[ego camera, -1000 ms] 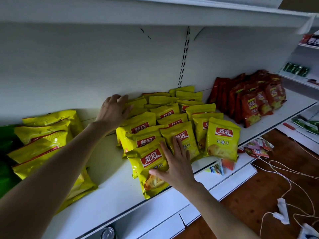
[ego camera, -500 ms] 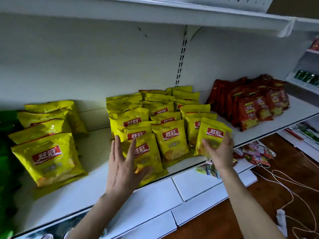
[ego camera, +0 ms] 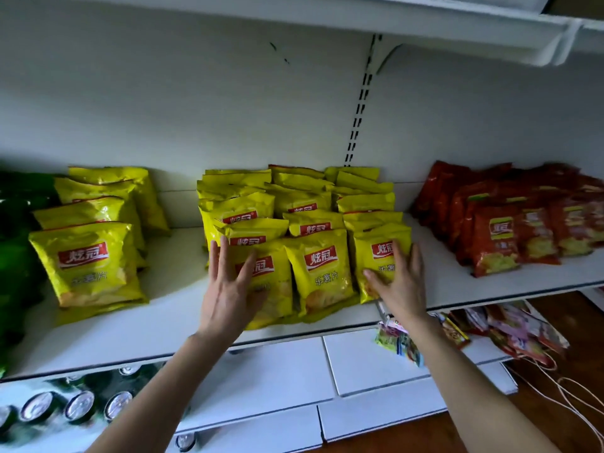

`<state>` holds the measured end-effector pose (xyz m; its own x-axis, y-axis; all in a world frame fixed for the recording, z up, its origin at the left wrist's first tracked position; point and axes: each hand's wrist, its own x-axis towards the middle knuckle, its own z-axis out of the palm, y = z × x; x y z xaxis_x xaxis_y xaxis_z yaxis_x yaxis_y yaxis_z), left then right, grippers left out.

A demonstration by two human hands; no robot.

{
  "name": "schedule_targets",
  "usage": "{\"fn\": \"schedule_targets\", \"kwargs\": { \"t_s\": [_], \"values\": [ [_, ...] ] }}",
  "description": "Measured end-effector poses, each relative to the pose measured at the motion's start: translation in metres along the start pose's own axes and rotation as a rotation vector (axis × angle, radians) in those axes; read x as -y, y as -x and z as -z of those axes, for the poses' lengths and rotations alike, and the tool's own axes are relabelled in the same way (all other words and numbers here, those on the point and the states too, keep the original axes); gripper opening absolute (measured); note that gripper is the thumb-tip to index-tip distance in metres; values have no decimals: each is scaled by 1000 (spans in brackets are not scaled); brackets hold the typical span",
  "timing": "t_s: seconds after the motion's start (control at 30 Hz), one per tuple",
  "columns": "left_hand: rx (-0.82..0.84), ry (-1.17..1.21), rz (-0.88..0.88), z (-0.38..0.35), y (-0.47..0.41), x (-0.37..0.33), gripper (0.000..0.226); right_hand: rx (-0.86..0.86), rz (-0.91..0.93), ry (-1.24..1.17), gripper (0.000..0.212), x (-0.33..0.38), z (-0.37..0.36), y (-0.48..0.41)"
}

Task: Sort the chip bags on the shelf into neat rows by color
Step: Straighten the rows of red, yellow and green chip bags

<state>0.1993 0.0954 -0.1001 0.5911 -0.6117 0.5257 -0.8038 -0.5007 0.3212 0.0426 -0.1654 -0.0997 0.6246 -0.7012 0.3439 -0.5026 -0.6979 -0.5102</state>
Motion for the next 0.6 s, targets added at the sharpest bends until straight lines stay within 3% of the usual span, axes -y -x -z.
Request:
{"fn": "schedule_targets", "kwargs": {
  "t_s": [0.17,0.6],
  "values": [
    [-35,14,-2,-2,6,1,68,-32,23,54,105,-1,-2,0],
    [110,-78,-10,21,-1,-4,74,-60,54,87,99,8,13,-4]
  ]
}}
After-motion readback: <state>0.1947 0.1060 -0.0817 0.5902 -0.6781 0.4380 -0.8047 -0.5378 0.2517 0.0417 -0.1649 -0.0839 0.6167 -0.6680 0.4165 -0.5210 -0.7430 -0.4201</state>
